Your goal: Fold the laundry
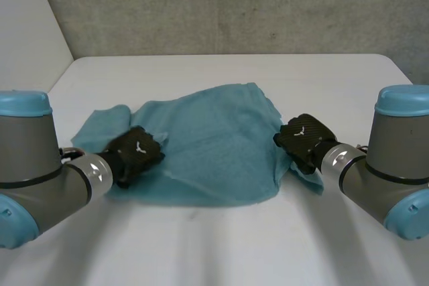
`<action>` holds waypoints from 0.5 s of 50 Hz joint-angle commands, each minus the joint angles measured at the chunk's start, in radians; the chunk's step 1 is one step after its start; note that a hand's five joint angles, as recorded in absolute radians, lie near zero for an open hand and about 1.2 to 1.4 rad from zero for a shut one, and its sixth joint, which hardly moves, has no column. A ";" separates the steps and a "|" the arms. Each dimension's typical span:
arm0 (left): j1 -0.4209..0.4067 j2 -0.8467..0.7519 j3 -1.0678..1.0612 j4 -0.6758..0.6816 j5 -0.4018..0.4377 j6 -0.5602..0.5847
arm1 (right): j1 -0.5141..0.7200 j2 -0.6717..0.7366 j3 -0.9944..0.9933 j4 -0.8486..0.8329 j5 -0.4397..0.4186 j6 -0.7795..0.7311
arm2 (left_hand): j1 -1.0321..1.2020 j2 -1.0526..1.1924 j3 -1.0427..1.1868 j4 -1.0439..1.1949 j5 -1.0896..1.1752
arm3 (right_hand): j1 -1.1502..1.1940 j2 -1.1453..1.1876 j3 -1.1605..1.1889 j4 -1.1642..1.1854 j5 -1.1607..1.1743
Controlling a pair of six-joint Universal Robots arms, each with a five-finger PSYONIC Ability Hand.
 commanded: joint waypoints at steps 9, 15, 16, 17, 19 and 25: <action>-0.006 0.065 -0.069 0.098 -0.114 -0.155 | -0.125 -0.095 -0.002 0.021 0.058 0.564 | 0.290 0.215 0.210 0.205 0.258 | -0.349 -0.552 -0.559 -0.568 -0.536; 0.017 0.083 -0.066 0.100 -0.115 -0.231 | -0.175 -0.129 0.052 0.029 0.047 0.676 | 0.290 0.215 0.210 0.205 0.258 | -0.504 -0.708 -0.715 -0.723 -0.691; 0.030 0.085 -0.066 0.100 -0.115 -0.241 | -0.186 -0.132 0.061 0.029 0.045 0.682 | 0.290 0.215 0.210 0.205 0.258 | -0.516 -0.720 -0.726 -0.735 -0.703; 0.037 0.086 -0.066 0.100 -0.115 -0.245 | -0.197 -0.137 0.072 0.030 0.042 0.690 | 0.290 0.215 0.210 0.205 0.258 | -0.525 -0.729 -0.735 -0.744 -0.712; 0.047 0.091 -0.066 0.100 -0.117 -0.248 | -0.221 -0.144 0.101 0.032 0.033 0.709 | 0.290 0.215 0.210 0.205 0.258 | -0.528 -0.732 -0.738 -0.747 -0.715; 0.066 0.119 -0.069 0.098 -0.117 -0.268 | -0.237 -0.154 0.158 0.027 0.024 0.760 | 0.290 0.215 0.210 0.205 0.258 | -0.528 -0.732 -0.738 -0.747 -0.715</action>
